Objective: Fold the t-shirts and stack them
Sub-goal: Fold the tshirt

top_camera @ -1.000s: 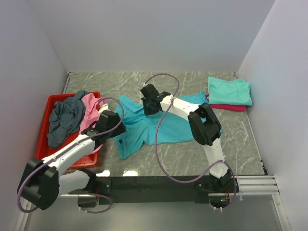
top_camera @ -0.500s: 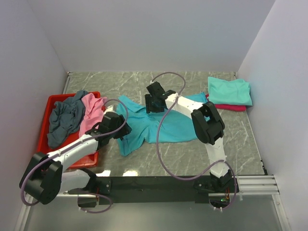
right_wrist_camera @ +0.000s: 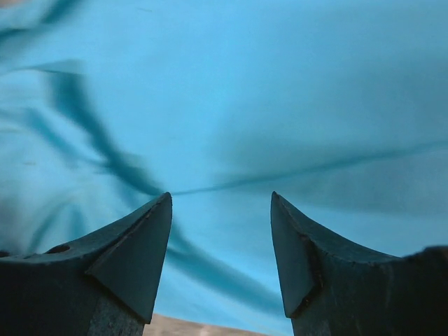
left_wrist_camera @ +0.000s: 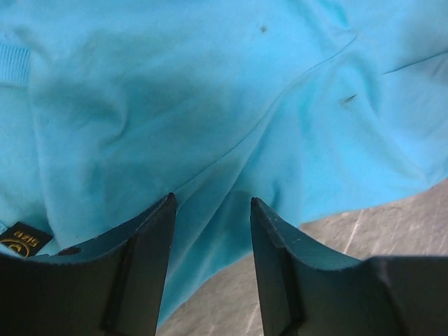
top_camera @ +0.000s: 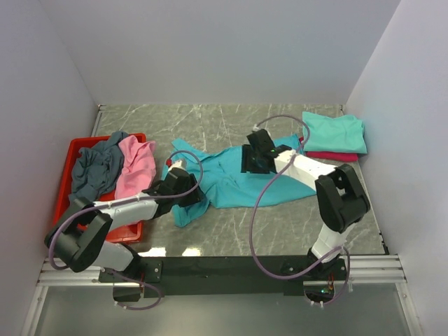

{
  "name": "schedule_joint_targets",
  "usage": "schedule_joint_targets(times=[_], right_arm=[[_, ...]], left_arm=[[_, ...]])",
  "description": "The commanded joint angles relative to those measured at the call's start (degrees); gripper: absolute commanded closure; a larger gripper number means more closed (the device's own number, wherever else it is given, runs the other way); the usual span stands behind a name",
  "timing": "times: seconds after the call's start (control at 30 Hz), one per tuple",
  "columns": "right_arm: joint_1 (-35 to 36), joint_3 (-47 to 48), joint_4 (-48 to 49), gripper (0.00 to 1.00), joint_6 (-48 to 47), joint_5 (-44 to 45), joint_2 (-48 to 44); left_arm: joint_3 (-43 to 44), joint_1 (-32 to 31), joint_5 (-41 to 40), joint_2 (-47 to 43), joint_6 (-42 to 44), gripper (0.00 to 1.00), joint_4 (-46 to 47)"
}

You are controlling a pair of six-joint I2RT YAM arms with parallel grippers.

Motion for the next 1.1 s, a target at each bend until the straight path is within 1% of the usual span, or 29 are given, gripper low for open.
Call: schedule_joint_targets(times=[0.0, 0.2, 0.23, 0.37, 0.53, 0.7, 0.83, 0.9, 1.07], right_arm=[[-3.68, -5.12, 3.68, 0.35, 0.44, 0.94, -3.91], [-8.87, -10.13, 4.83, 0.35, -1.06, 0.50, -6.64], [-10.36, -10.75, 5.00, 0.35, -1.32, 0.41, -6.99], [-13.61, -12.51, 5.70, 0.34, -1.85, -0.47, -8.57], [-15.21, -13.04, 5.71, 0.34, -2.29, -0.91, -9.10], [-15.74, -10.93, 4.74, 0.34, -2.73, -1.09, -8.40], [-15.82, -9.61, 4.47, 0.35, -2.82, -1.35, -8.66], [-15.82, -9.52, 4.65, 0.34, -2.82, -1.61, -8.93], [-15.91, -10.31, 5.79, 0.35, -2.73, -1.44, -6.39]], left_arm=[[-2.97, -0.20, 0.61, -2.15, -1.72, 0.48, 2.00], [-7.29, -0.20, -2.02, -7.95, -1.37, 0.47, -3.37], [-7.64, -0.20, -2.46, -8.75, -1.28, 0.47, -6.60], [-8.35, -0.20, -4.83, -13.49, -0.85, 0.47, -11.80], [-7.47, -0.20, -5.37, -18.59, -0.23, 0.47, -16.82], [-6.85, -0.20, -6.24, -22.45, 0.39, 0.47, -21.91], [-5.72, -0.11, -5.81, -24.22, 0.39, 0.47, -20.43], [-3.69, -0.20, -5.63, -22.56, 0.65, 0.47, -19.38], [-0.44, -0.81, -2.39, -16.59, 0.21, 0.48, -11.65]])
